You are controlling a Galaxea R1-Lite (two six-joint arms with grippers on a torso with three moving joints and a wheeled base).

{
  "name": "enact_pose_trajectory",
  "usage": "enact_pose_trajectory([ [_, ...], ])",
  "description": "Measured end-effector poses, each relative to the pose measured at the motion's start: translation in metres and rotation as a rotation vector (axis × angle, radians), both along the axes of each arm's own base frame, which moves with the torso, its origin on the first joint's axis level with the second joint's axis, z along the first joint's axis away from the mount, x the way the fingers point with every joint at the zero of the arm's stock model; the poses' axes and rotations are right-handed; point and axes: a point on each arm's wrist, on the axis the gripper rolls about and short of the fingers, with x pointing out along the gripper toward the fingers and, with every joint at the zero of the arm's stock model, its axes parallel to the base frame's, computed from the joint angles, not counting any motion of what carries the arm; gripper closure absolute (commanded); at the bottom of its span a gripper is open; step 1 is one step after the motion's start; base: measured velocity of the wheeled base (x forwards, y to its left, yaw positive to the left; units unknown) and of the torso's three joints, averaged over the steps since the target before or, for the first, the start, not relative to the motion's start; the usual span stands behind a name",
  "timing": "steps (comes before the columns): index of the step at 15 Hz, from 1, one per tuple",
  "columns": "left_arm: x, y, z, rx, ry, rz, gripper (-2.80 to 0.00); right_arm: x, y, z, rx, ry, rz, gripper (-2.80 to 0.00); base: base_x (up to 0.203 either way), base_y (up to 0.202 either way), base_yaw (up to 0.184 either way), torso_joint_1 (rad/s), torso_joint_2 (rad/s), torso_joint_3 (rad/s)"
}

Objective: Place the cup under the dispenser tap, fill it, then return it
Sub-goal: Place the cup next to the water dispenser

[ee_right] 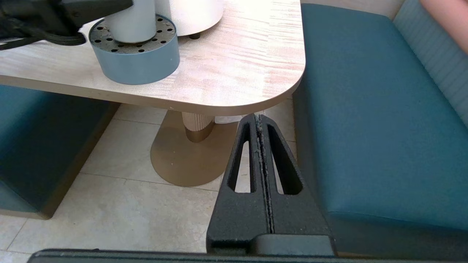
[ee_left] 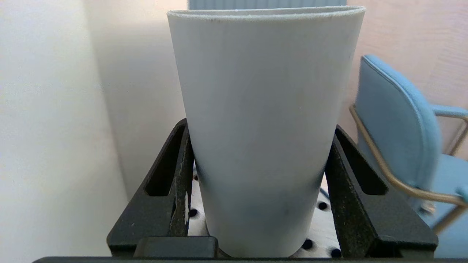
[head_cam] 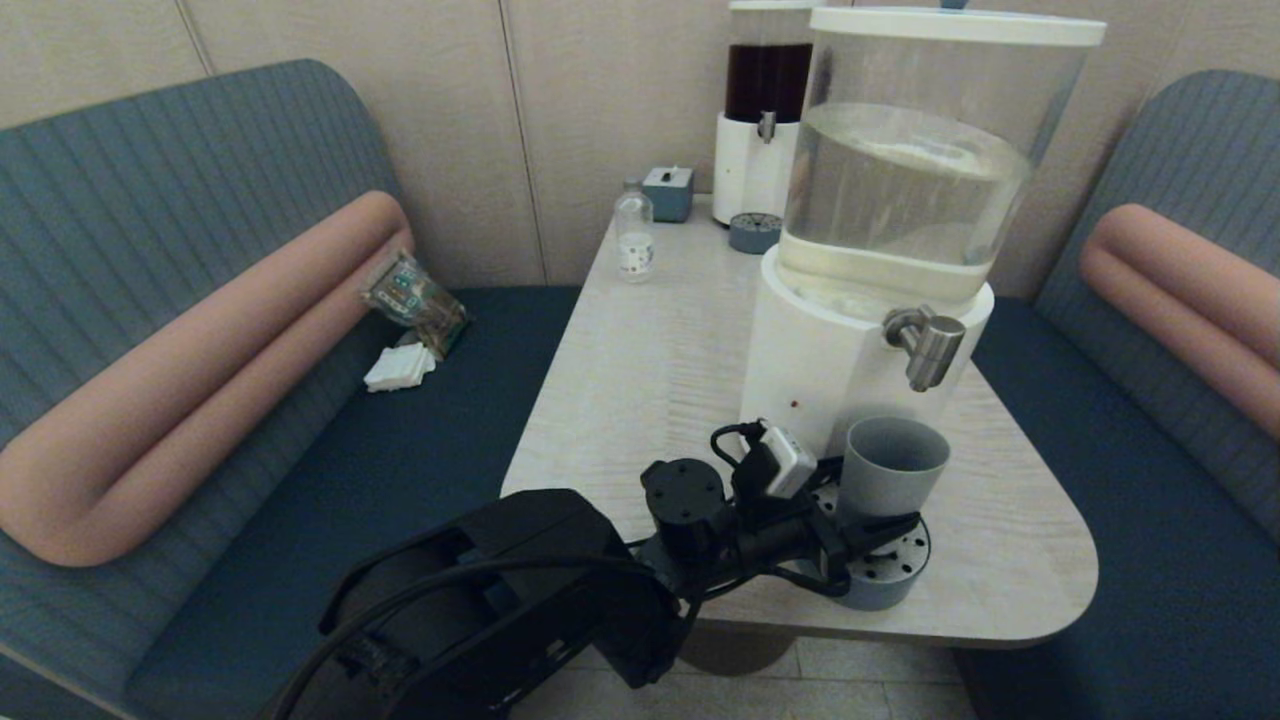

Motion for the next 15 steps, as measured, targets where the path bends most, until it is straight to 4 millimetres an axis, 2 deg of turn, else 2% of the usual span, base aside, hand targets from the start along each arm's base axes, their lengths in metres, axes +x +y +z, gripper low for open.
enact_pose_trajectory([
  [4, -0.014, 0.012, 0.008, 0.037, 0.036, -0.001, 0.00, 0.000, 0.000, 0.000, 0.000, 0.000, 0.000, 0.00, 0.000, 0.000, 0.000, 0.000, 0.00, 0.000],
  [8, -0.032, 0.039, 0.032, 0.067, 0.065, 0.014, 0.00, 0.000, 0.000, 0.000, 0.000, 0.000, 0.000, 0.00, 0.000, 0.000, 0.000, 0.000, 0.00, 0.000],
  [11, -0.035, 0.074, 0.046, 0.090, 0.086, 0.070, 0.00, 0.000, 0.000, 0.000, 0.000, 0.000, 0.000, 0.00, 0.000, 0.000, 0.000, 0.000, 0.00, 0.000],
  [15, -0.013, 0.130, 0.064, 0.077, 0.084, 0.213, 0.00, 0.000, 0.000, 0.000, 0.000, 0.000, 0.000, 0.00, 0.000, 0.000, 0.000, 0.000, 0.00, 0.000],
])
